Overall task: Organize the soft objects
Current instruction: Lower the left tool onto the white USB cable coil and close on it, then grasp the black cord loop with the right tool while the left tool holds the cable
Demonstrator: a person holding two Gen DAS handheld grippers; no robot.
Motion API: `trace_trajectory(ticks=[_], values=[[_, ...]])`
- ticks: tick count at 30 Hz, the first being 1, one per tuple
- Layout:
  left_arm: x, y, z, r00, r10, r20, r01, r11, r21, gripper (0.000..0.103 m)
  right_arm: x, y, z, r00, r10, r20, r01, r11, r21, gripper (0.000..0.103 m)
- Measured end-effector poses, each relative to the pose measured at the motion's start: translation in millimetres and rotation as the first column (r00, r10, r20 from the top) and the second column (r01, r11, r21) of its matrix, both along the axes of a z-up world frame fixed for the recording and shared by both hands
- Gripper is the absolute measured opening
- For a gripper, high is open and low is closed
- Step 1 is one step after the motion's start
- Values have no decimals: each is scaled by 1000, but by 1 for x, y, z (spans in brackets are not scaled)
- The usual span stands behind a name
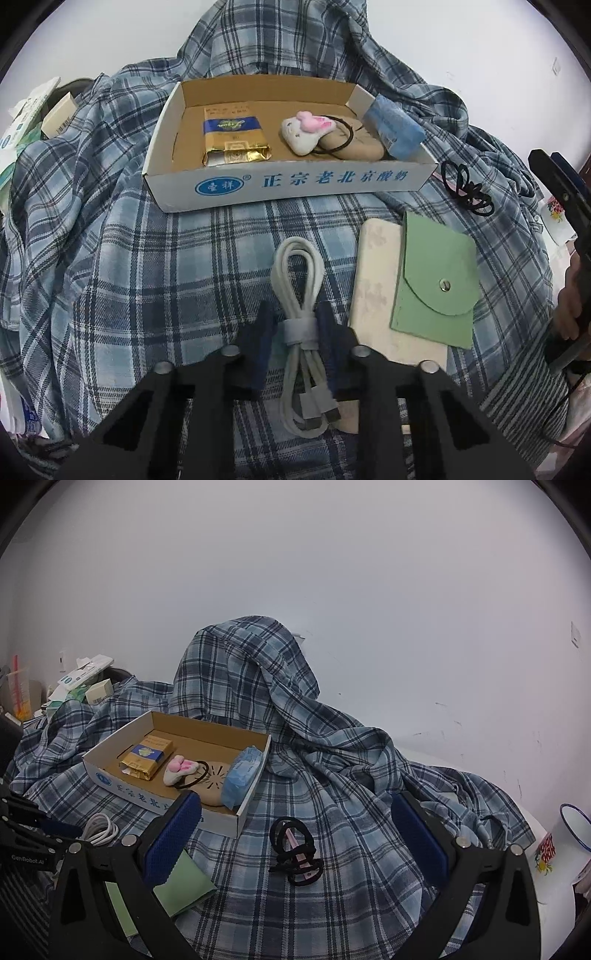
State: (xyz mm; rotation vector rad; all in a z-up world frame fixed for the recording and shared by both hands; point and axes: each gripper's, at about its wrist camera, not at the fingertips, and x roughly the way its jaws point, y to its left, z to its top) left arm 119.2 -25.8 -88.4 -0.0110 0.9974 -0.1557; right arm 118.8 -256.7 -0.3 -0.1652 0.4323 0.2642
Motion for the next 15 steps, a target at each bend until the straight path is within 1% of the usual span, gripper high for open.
trace_trajectory(ticks=[3,4,5,7,9,13,15], values=[[-2,1,1,1000,13,14,-13,1000,7,19,0,-1,0,1000,-7,-3,7,1000,2,102],[-4,2,4,999,14,30,-14,1000,0,19,0,-2,1,1000,-9,-2,9,1000,3,102],[-6,3,7,999,11,50,-10,1000,-7,19,0,-2,1,1000,-11,-3,11,1000,5,102],[-15,2,16,993,-1,117,2,1000,-9,19,1,-3,1,1000,-14,-6,14,1000,8,102],[-24,-1,26,983,-20,185,20,1000,3,19,2,-4,1,1000,-18,-8,18,1000,11,102],[-37,-10,48,944,-53,325,42,998,41,19,5,-7,1,1000,-29,-12,29,999,30,102],[-35,-11,60,929,-41,369,38,999,16,19,9,-7,0,999,-38,-21,39,999,35,102]])
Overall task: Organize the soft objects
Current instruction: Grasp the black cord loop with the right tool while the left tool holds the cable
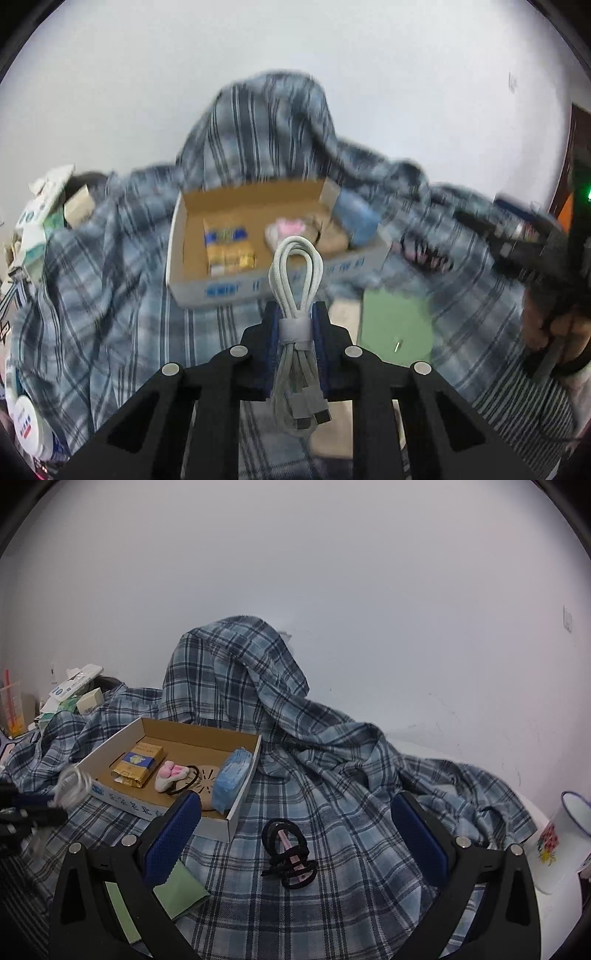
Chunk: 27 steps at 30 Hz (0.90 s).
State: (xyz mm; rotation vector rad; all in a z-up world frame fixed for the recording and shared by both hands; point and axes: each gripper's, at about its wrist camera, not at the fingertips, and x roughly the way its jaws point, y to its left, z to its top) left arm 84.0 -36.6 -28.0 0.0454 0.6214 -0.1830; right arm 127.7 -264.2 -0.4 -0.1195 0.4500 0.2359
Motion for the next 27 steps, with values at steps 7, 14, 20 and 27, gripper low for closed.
trace_trajectory(ticks=[7,14,20,27], values=[[16,-9,33,987,-1,158,9,999,-49,19,22,-15,-9,992,5,-124,5,997,75,87],[28,-9,10,982,16,189,0,996,-84,19,36,-17,-19,977,41,-210,-25,996,80,75],[30,-2,9,981,47,190,-29,995,-97,19,46,0,-40,950,59,-307,-65,998,-7,55],[24,-12,9,977,18,213,-5,998,-62,19,56,4,-58,911,77,-405,-92,996,-19,37]])
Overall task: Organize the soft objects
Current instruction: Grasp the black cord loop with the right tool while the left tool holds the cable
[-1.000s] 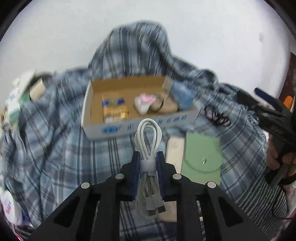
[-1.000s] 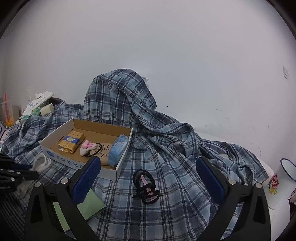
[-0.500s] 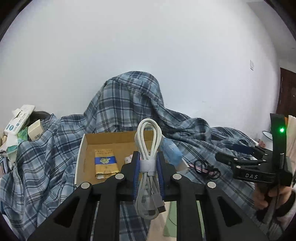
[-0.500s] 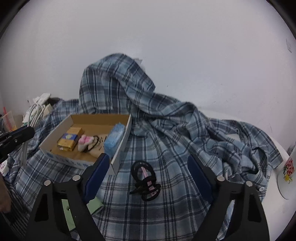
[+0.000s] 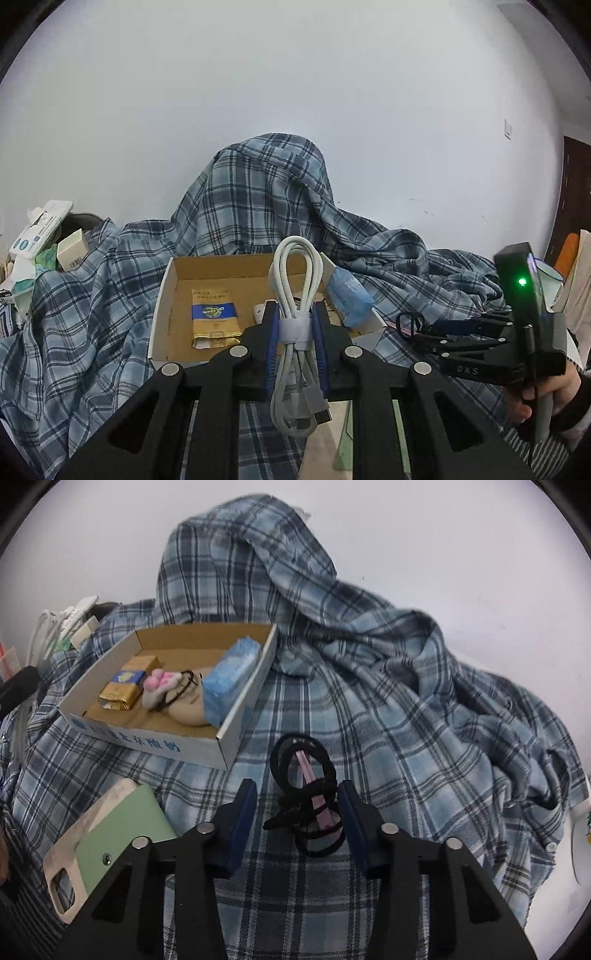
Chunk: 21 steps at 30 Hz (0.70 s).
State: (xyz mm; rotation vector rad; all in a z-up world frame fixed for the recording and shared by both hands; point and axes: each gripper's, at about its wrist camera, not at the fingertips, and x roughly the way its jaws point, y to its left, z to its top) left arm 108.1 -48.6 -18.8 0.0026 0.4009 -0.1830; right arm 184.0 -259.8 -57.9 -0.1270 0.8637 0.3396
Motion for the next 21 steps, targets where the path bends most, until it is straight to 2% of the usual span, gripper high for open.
trace_trajectory(ticks=[2,4,6,10,14,18,21], values=[[-1,-2,1,1000,-9,4,9,1000,2,19,4,-1,-4,1000,-11,-27,11,1000,-3,32],[-2,-3,1,1000,-10,9,10,1000,8,19,7,-3,-7,999,-16,-47,16,1000,3,14],[-5,-3,2,1000,-4,19,3,1000,11,19,7,-5,-7,999,-22,-49,22,1000,9,6],[-9,0,3,999,1,32,-2,1000,3,19,1,-10,0,999,-35,-8,35,999,37,5],[-10,1,3,999,0,39,-1,1000,4,19,-15,-11,16,995,-28,96,22,998,63,4],[-12,0,5,999,-2,54,2,1000,9,19,-37,-7,35,973,22,228,-42,995,87,4],[-14,-1,5,999,-5,54,4,1000,13,19,-44,3,37,964,49,261,-66,996,55,4]])
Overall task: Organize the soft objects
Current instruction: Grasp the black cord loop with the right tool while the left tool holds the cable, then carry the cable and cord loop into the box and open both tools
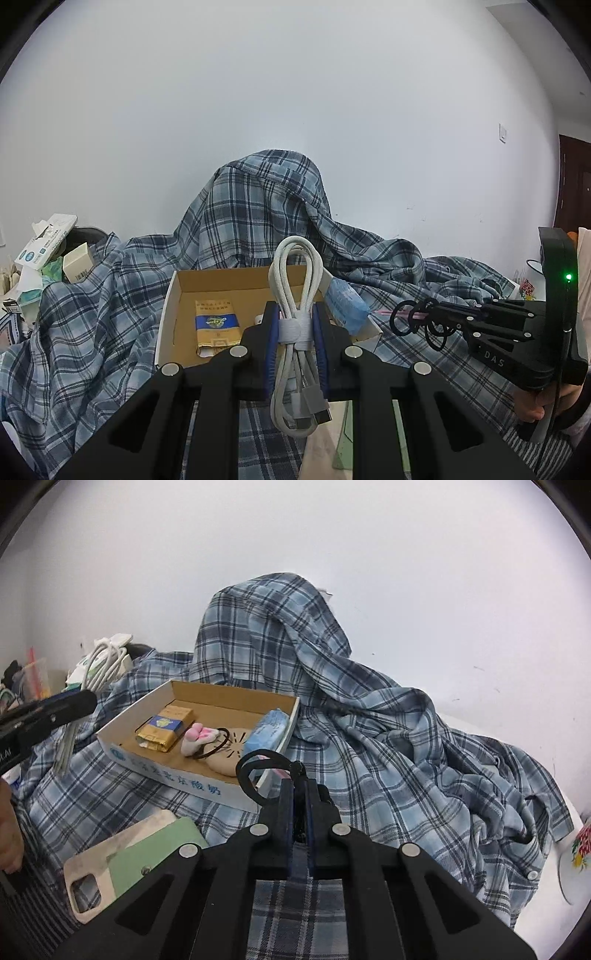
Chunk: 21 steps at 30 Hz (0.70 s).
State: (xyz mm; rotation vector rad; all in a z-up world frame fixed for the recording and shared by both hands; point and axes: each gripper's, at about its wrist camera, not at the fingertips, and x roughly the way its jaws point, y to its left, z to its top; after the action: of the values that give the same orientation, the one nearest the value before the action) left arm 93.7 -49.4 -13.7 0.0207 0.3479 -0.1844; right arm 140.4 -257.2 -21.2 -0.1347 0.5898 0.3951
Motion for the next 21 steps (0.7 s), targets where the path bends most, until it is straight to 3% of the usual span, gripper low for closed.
trace_trajectory(ticks=[7,10,12,16,19,21], values=[[-1,4,3,1000,27,-4,-27,1000,-8,19,0,0,0,1000,-10,20,10,1000,5,4],[-3,11,22,996,74,-48,-76,997,-34,19,-8,0,9,998,-24,60,23,1000,3,4],[-6,15,40,996,71,-49,-73,997,-30,19,-17,-1,19,998,-14,56,12,999,32,4],[-3,11,76,998,62,-11,-61,997,48,19,-29,5,52,996,6,87,-13,997,71,4],[4,12,99,999,53,3,-54,998,40,19,-19,15,82,996,16,91,-26,993,112,4],[9,10,113,993,103,49,-106,992,64,19,-10,24,100,994,14,113,-29,991,134,4]])
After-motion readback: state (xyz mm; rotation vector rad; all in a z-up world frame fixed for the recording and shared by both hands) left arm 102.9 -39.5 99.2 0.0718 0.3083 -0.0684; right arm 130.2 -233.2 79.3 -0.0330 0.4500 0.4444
